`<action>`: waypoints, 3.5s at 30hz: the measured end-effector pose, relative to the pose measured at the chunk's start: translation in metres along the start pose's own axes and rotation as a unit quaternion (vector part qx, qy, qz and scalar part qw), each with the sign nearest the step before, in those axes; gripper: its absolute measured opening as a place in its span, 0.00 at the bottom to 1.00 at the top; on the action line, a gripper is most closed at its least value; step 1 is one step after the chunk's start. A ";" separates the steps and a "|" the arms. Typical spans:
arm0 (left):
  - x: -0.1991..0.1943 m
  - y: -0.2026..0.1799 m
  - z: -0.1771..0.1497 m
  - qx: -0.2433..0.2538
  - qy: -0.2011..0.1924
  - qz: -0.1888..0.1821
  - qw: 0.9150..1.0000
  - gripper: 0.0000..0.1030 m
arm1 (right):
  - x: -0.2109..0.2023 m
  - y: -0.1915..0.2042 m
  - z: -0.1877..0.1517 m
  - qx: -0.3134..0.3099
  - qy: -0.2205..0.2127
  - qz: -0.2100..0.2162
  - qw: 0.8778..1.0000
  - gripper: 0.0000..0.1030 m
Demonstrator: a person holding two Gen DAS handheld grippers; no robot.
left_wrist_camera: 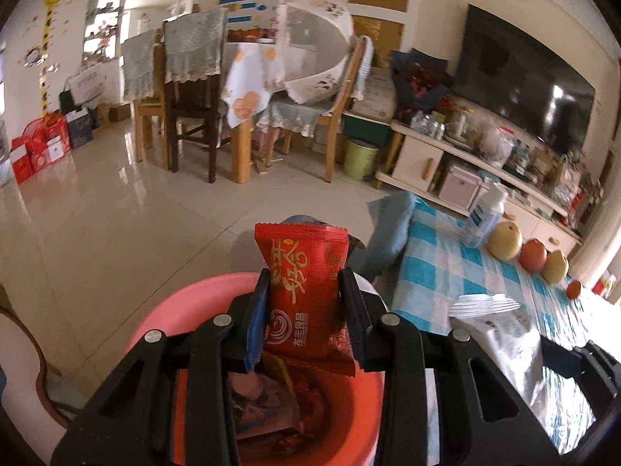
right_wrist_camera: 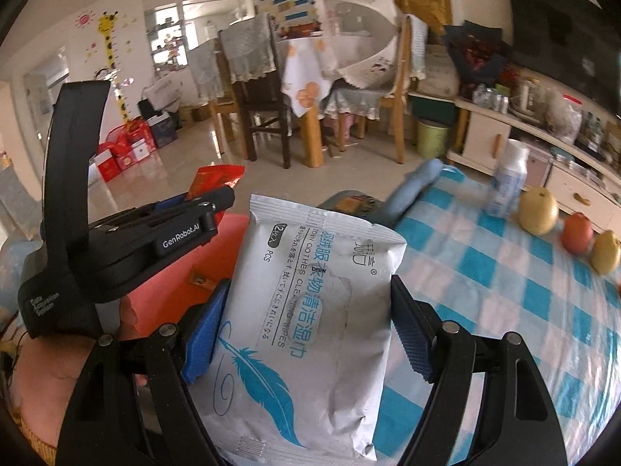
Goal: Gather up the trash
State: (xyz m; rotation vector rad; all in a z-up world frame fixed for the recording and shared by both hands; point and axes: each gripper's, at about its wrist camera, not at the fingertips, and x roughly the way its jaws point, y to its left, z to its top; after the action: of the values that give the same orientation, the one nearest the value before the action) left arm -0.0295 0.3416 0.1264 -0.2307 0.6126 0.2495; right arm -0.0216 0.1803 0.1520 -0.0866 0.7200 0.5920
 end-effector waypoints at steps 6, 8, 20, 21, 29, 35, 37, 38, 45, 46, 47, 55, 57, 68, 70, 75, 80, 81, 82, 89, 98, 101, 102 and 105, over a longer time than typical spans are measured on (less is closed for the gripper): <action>0.001 0.026 0.003 -0.023 0.001 0.017 1.000 0.36 | 0.027 0.028 0.009 -0.017 0.011 0.016 1.000 0.76; 0.002 0.032 0.004 -0.029 0.002 0.018 0.999 0.36 | 0.036 0.036 0.012 -0.023 0.014 0.020 0.999 0.76; 0.008 0.058 0.004 -0.053 0.008 0.032 0.998 0.36 | 0.080 0.068 0.012 -0.053 0.049 0.036 0.997 0.78; 0.010 0.058 0.004 -0.053 0.011 0.040 0.998 0.43 | 0.083 0.068 0.010 -0.054 0.055 0.039 0.996 0.78; 0.012 0.051 0.005 -0.037 0.016 0.077 0.996 0.80 | 0.063 0.043 0.003 -0.012 0.031 0.009 0.999 0.88; 0.011 0.037 0.005 -0.017 0.013 0.075 0.997 0.85 | 0.041 0.022 -0.004 0.002 0.013 -0.022 1.000 0.90; 0.011 0.030 0.006 -0.012 0.011 0.071 0.997 0.87 | 0.036 0.016 -0.008 -0.002 0.011 -0.038 0.999 0.90; 0.011 0.027 0.006 -0.009 0.012 0.071 0.997 0.88 | 0.033 0.012 -0.010 -0.002 0.011 -0.046 0.999 0.90; 0.014 -0.002 0.003 0.024 0.015 0.071 0.997 0.93 | 0.018 -0.018 -0.023 0.023 0.010 -0.070 0.997 0.92; 0.014 -0.007 0.003 0.030 0.014 0.071 0.997 0.93 | 0.017 -0.023 -0.024 0.027 0.010 -0.071 0.997 0.92; 0.014 -0.013 0.002 0.037 0.012 0.070 0.997 0.93 | 0.015 -0.028 -0.026 0.031 0.009 -0.072 0.997 0.92; 0.012 -0.055 -0.001 0.078 -0.002 0.054 0.996 0.95 | -0.005 -0.063 -0.042 0.050 0.002 -0.088 0.995 0.92; 0.011 -0.066 -0.002 0.089 -0.006 0.049 0.995 0.96 | -0.010 -0.069 -0.046 0.052 -0.002 -0.093 0.994 0.92; 0.011 -0.124 -0.016 0.128 -0.010 0.010 0.992 0.96 | -0.038 -0.107 -0.064 0.060 -0.021 -0.126 0.990 0.95; 0.011 -0.133 -0.018 0.133 -0.012 0.007 0.991 0.96 | -0.043 -0.114 -0.067 0.061 -0.024 -0.133 0.989 0.95; 0.009 -0.154 -0.025 0.141 -0.017 -0.015 0.990 0.96 | -0.057 -0.133 -0.075 0.078 -0.030 -0.157 0.984 0.95; 0.008 -0.177 -0.034 0.153 -0.022 -0.036 0.987 0.96 | -0.069 -0.155 -0.085 0.103 -0.037 -0.179 0.978 0.95; 0.009 -0.183 -0.036 0.155 -0.024 -0.038 0.987 0.96 | -0.072 -0.161 -0.087 0.109 -0.039 -0.184 0.976 0.95; 0.009 -0.188 -0.038 0.156 -0.025 -0.041 0.987 0.96 | -0.074 -0.165 -0.088 0.114 -0.041 -0.187 0.975 0.95; 0.014 -0.217 -0.045 0.151 -0.015 -0.073 0.986 0.96 | -0.087 -0.191 -0.102 0.127 -0.043 -0.209 0.969 0.95; 0.015 -0.256 -0.061 0.177 0.001 -0.107 0.978 0.96 | -0.106 -0.236 -0.122 0.164 -0.037 -0.237 0.957 0.95; 0.014 -0.266 -0.065 0.177 0.008 -0.122 0.977 0.96 | -0.120 -0.250 -0.127 0.178 -0.055 -0.252 0.950 0.95; 0.014 -0.268 -0.067 0.176 0.010 -0.121 0.977 0.96 | -0.123 -0.254 -0.128 0.181 -0.058 -0.255 0.948 0.95; 0.014 -0.275 -0.073 0.180 0.013 -0.117 0.977 0.96 | -0.135 -0.267 -0.133 0.192 -0.070 -0.265 0.942 0.95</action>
State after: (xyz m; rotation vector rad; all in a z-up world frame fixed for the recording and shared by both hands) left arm 0.0244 0.0628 0.0984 0.0454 0.6388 -0.0931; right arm -0.0378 -0.1439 0.1054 0.1226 0.6274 -0.0633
